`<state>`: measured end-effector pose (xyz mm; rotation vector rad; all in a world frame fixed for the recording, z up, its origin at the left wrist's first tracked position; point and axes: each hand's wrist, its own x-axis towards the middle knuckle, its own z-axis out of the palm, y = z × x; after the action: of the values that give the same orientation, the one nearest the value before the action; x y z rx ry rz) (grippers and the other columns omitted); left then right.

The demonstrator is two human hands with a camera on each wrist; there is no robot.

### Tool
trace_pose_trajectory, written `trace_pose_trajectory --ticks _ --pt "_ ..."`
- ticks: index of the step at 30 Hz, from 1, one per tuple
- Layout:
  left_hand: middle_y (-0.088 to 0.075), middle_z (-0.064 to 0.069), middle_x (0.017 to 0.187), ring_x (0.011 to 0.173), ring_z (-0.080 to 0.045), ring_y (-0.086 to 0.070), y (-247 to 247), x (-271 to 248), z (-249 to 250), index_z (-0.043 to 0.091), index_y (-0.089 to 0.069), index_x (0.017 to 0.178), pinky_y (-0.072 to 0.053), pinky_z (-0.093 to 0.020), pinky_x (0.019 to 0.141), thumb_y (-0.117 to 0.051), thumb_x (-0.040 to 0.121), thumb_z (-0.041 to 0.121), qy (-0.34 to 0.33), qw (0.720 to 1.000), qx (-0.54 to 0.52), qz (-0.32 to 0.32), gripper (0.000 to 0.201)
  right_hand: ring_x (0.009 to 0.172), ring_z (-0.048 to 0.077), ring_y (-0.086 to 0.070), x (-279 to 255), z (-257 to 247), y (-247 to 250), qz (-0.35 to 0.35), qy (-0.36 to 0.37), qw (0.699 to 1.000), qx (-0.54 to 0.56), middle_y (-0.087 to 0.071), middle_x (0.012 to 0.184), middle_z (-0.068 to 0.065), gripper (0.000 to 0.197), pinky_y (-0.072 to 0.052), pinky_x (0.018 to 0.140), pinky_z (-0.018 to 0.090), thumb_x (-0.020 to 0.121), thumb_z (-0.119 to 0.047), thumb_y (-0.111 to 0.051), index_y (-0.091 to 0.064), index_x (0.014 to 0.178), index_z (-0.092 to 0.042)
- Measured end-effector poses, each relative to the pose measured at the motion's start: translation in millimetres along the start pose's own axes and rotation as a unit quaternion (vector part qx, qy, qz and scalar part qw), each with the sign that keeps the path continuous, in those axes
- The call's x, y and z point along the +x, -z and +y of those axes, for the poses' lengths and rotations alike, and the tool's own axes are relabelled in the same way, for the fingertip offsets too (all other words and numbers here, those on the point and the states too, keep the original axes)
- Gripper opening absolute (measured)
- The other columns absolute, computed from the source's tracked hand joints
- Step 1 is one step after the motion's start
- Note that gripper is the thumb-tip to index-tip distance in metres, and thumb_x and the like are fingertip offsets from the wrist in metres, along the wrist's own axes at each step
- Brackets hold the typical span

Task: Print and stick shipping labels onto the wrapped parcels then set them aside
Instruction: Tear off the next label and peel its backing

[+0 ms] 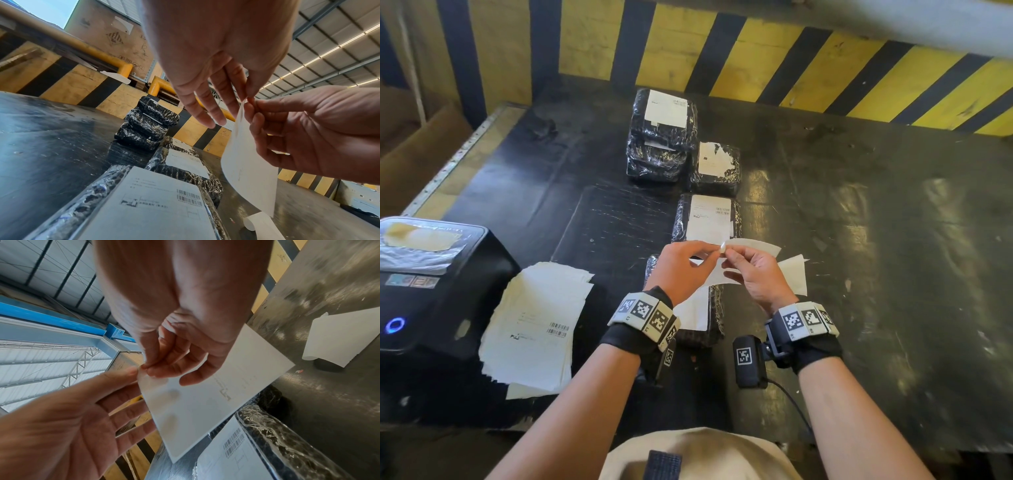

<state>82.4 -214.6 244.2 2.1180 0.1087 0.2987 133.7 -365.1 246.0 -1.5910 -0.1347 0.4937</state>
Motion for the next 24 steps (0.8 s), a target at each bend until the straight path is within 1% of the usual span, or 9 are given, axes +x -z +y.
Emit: trace_pose_trajectory --ticks 4,10,13,17,20,24 --pt "-0.071 0.002 0.107 0.090 -0.005 -0.062 -1.6 -0.7 0.4 0.016 -0.070 0.113 -0.047 -0.009 0.074 -0.061 0.092 0.025 0.010 1.000 0.001 -0.002 0.025 0.079 0.010 -0.063 -0.2 0.0 0.2 0.007 0.004 1.000 -0.018 -0.069 0.086 0.000 0.014 -0.054 0.084 0.032 0.096 -0.011 -0.056 -0.069 0.091 -0.014" --pt "-0.072 0.002 0.100 0.081 -0.002 -0.062 -0.6 -0.3 -0.1 0.014 -0.072 0.108 -0.049 -0.008 0.070 -0.063 0.091 0.030 0.003 1.000 0.008 0.001 0.025 0.075 0.009 -0.063 0.9 0.5 -0.1 0.006 0.023 0.998 -0.057 -0.069 0.081 -0.002 0.014 -0.054 0.083 0.032 0.095 -0.016 -0.058 -0.070 0.090 -0.015" --pt "-0.073 0.002 0.094 0.079 -0.002 -0.064 2.6 1.3 0.2 0.013 -0.074 0.104 -0.050 -0.007 0.069 -0.064 0.090 0.028 0.003 1.000 -0.006 0.006 0.022 0.075 0.009 -0.062 1.1 -0.4 -3.0 -0.002 0.032 0.997 -0.067 -0.069 0.081 -0.004 0.014 -0.053 0.082 0.030 0.096 -0.016 -0.057 -0.069 0.092 -0.014" --pt "-0.073 0.002 0.092 0.076 0.000 -0.064 5.2 3.1 0.7 0.012 -0.073 0.104 -0.050 -0.008 0.069 -0.062 0.092 0.025 0.012 1.000 -0.024 0.007 0.022 0.075 0.008 -0.061 0.4 -2.2 -3.7 -0.010 0.033 0.997 -0.062 -0.069 0.084 -0.003 0.013 -0.053 0.081 0.029 0.097 -0.015 -0.056 -0.068 0.093 -0.013" --pt "-0.073 -0.001 0.094 0.080 -0.005 -0.066 5.3 4.5 1.1 0.010 -0.073 0.105 -0.053 -0.015 0.075 -0.060 0.093 0.025 0.021 0.999 -0.031 0.009 0.023 0.076 0.009 -0.062 -0.3 -2.9 -4.6 -0.014 0.031 0.998 -0.058 -0.069 0.086 0.000 0.013 -0.053 0.081 0.028 0.097 -0.014 -0.055 -0.068 0.096 -0.010" --pt "-0.072 -0.003 0.095 0.083 -0.010 -0.066 5.5 6.9 0.7 0.007 -0.072 0.106 -0.051 -0.014 0.076 -0.058 0.094 0.025 0.040 0.998 -0.031 0.020 0.026 0.076 0.013 -0.062 0.0 -3.2 -5.4 0.009 0.009 1.000 -0.024 -0.067 0.084 0.003 0.015 -0.054 0.078 0.028 0.097 -0.011 -0.053 -0.067 0.091 -0.013"
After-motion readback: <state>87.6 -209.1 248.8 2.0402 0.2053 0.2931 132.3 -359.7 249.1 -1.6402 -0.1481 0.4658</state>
